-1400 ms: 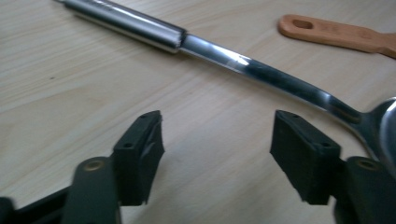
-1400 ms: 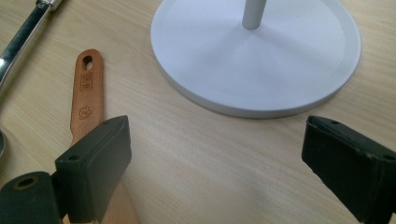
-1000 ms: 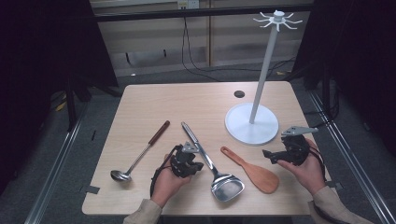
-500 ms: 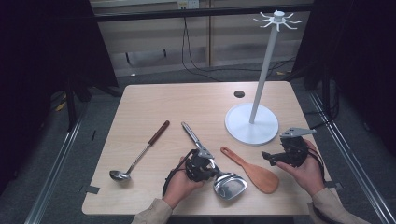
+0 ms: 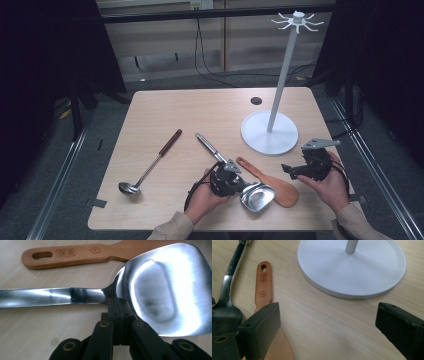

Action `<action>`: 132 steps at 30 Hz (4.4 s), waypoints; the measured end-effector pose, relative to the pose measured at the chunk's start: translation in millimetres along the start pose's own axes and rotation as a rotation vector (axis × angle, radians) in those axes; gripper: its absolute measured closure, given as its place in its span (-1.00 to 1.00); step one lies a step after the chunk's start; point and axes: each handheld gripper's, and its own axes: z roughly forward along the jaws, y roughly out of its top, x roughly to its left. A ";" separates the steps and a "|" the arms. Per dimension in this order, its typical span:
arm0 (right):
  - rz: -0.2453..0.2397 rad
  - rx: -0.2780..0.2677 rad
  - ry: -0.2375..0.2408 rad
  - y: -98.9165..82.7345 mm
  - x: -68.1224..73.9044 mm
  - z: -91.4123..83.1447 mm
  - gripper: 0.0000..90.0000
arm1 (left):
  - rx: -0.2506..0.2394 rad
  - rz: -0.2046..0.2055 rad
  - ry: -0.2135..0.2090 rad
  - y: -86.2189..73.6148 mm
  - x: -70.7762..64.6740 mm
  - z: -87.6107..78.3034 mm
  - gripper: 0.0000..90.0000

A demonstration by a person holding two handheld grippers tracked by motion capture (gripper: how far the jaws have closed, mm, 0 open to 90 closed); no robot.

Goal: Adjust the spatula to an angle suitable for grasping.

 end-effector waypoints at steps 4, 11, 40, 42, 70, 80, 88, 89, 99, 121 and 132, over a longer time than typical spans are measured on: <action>-0.001 -0.003 0.002 0.7 1.5 0.1 -0.88 | 0.008 0.018 -0.006 1.9 -1.5 1.0 1.00; 0.014 -0.027 0.049 12.6 14.9 8.6 -0.83 | -0.085 -0.064 0.072 -3.1 13.4 -24.1 0.65; -0.149 0.047 0.222 71.9 103.3 74.5 -0.26 | -0.089 -0.179 0.300 -46.6 40.1 -70.0 -0.75; -0.145 0.048 0.228 72.5 104.9 79.1 -0.19 | -0.103 -0.190 0.304 -49.0 40.5 -71.0 -0.75; -0.123 0.188 0.204 80.9 136.0 120.1 0.46 | -0.088 -0.253 0.336 -63.8 47.8 -78.1 -0.75; -0.119 0.209 0.159 80.9 142.0 128.1 0.64 | -0.092 -0.257 0.338 -64.1 50.2 -79.2 -0.74; -0.023 0.163 0.188 83.7 133.1 117.3 0.68 | -0.086 -0.257 0.334 -63.5 51.1 -80.1 -0.74; -0.016 0.152 0.193 84.9 131.7 113.5 0.68 | -0.086 -0.255 0.337 -63.4 51.4 -79.9 -0.74; 0.032 -0.080 0.197 96.3 120.6 74.0 0.69 | -0.093 -0.259 0.329 -61.6 50.8 -74.8 -0.74; 0.114 -0.413 0.070 100.9 99.9 25.9 0.69 | -0.101 -0.262 0.332 -60.4 51.6 -72.9 -0.74; 0.144 -0.480 0.049 102.6 94.7 13.3 0.69 | -0.090 -0.252 0.322 -59.0 53.0 -71.2 -0.74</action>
